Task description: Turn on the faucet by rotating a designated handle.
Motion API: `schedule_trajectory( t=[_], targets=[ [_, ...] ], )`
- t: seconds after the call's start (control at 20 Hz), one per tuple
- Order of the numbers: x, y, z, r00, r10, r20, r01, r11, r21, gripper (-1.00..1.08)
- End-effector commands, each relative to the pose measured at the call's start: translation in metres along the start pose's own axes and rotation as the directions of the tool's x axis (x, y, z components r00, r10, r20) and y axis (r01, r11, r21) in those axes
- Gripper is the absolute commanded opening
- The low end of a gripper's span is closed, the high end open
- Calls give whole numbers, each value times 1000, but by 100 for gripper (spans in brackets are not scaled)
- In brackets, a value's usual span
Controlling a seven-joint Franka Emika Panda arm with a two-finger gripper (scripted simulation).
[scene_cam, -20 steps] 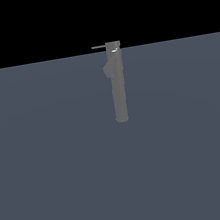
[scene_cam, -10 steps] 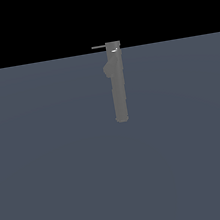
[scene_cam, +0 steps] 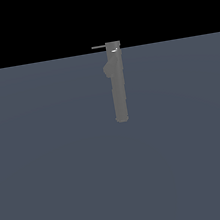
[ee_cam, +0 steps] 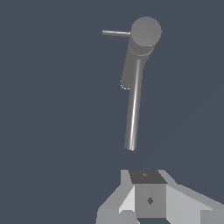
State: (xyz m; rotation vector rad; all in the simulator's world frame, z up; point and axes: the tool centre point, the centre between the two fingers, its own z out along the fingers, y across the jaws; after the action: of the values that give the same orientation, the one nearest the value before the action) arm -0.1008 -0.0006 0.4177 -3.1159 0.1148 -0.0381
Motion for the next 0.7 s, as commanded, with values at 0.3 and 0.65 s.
schedule_trajectory(
  t=[0.3,0.65],
  targets=[
    [65,-6,38,1000,28,6,-28,1000,-7,-100],
    [117,-8,69,999,50,11,-50,999,-13,-100]
  ],
)
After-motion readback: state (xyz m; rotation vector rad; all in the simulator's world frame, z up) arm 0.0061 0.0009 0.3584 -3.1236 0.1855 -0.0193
